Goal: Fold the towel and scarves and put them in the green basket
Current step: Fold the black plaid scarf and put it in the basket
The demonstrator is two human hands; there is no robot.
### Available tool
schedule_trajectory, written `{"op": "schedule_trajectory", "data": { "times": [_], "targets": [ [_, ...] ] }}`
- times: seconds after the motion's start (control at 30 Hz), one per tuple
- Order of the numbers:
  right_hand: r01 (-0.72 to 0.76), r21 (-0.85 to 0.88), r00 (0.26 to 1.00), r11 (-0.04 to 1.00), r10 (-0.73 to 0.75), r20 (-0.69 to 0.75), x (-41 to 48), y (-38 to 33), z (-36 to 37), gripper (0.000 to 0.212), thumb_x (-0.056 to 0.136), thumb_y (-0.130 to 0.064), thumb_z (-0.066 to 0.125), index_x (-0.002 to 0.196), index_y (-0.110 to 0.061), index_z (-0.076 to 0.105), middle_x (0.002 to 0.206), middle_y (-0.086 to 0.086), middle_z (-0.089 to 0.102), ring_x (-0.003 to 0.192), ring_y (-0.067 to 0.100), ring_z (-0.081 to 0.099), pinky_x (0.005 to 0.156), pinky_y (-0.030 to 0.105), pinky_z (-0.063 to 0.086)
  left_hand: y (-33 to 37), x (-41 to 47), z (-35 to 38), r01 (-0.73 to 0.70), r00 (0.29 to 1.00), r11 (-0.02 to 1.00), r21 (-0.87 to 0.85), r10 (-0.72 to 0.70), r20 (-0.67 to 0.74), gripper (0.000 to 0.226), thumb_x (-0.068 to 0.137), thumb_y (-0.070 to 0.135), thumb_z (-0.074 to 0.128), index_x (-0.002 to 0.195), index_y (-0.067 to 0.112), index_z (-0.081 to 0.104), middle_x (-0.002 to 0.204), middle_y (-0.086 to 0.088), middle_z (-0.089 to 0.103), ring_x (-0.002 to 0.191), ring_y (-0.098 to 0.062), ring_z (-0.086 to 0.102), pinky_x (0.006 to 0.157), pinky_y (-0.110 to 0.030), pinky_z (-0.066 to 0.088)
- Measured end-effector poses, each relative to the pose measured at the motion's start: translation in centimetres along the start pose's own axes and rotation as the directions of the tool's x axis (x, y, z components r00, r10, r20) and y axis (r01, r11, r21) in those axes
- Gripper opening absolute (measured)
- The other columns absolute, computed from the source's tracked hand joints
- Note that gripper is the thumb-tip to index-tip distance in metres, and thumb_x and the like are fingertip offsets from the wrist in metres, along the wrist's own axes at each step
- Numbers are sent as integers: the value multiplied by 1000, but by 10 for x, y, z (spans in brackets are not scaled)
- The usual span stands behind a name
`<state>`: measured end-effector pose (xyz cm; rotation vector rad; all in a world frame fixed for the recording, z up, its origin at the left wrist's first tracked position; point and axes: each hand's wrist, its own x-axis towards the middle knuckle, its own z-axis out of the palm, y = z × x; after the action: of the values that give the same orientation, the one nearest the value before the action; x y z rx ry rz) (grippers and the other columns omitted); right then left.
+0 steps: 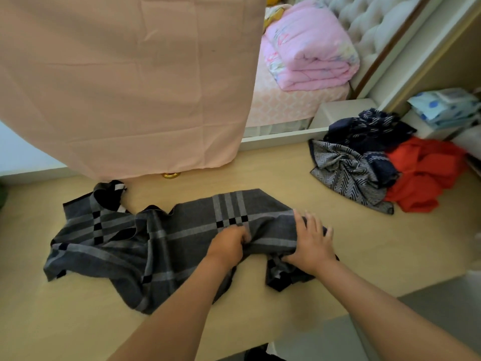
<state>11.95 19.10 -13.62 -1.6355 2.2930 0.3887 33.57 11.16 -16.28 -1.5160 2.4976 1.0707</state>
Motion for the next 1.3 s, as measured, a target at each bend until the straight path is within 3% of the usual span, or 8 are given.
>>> {"op": "schedule_trajectory", "data": {
  "times": [0.17, 0.4, 0.53, 0.63, 0.73, 0.87, 1.03, 1.3],
  "targets": [
    [-236, 297, 971, 925, 237, 36, -4, -1, -6, 106, 78, -21, 77, 154, -24, 3, 147, 13, 29, 131, 31, 37, 99, 43, 46, -12, -8, -21, 2, 971, 976, -218, -54, -233, 38, 82, -12, 46, 98, 20, 59, 105, 0, 49, 95, -17, 51, 86, -28, 44],
    [86, -299, 896, 951, -205, -393, 14, 9, -46, 57, 72, -10, 75, 123, -26, 53, 120, 10, 48, 103, 30, 47, 81, 39, 40, -13, -7, -36, 210, 973, 969, -130, -220, -70, 40, 92, -1, 40, 109, 25, 65, 123, -3, 55, 112, -24, 54, 97, -34, 47],
    [257, -456, 925, 852, -353, -140, 15, 19, -56, 35, 85, -41, 60, 117, -26, 61, 120, 9, 53, 116, 33, 46, 94, 46, 33, 6, -6, -32, 162, 918, 976, 145, -203, 340, 37, 94, 18, 43, 124, 22, 65, 133, 0, 58, 118, -22, 54, 102, -33, 44],
    [296, -373, 954, 879, -249, 169, 12, 19, -61, 71, 82, -81, 31, 94, -22, 70, 101, 3, 67, 103, 26, 59, 96, 47, 34, 21, -1, -26, 141, 938, 974, 178, -189, 289, 34, 96, 28, 42, 119, 23, 66, 123, 1, 61, 110, -20, 56, 93, -31, 48],
    [376, -225, 922, 899, -339, 185, 17, 19, -60, 69, 89, -77, 25, 68, -20, 60, 70, -2, 63, 71, 19, 61, 72, 35, 46, 32, 9, -20, 51, 992, 981, 185, -72, 108, 30, 97, 26, 42, 115, 24, 65, 117, -2, 55, 113, -23, 49, 94, -37, 47],
    [503, -194, 832, 843, -532, -155, 38, 16, -47, 28, 98, -38, 40, 110, -21, 60, 101, 2, 63, 93, 24, 56, 80, 37, 44, 39, 25, -7, 43, 996, 942, 334, -68, 64, 47, 93, 30, 55, 139, 31, 45, 145, -5, 35, 134, -28, 30, 104, -47, 39],
    [442, 66, 882, 895, -447, 150, 54, 7, -27, 60, 100, -41, 46, 154, -26, 25, 151, 2, 38, 136, 25, 38, 105, 45, 42, 42, 41, 11, 9, 968, 934, 357, -98, 230, 105, 81, 54, 67, 155, 37, -5, 162, 0, -19, 149, -28, -17, 119, -57, 4],
    [185, -478, 982, 859, -137, 134, 87, 37, -36, 72, 100, -32, 42, 158, -14, 4, 163, 23, 0, 150, 42, 0, 118, 63, 5, 38, 30, 18, 27, 965, 956, 294, 52, -257, 62, 88, 55, 59, 141, 28, 41, 146, 1, 33, 137, -21, 27, 110, -39, 29]
  ]
}}
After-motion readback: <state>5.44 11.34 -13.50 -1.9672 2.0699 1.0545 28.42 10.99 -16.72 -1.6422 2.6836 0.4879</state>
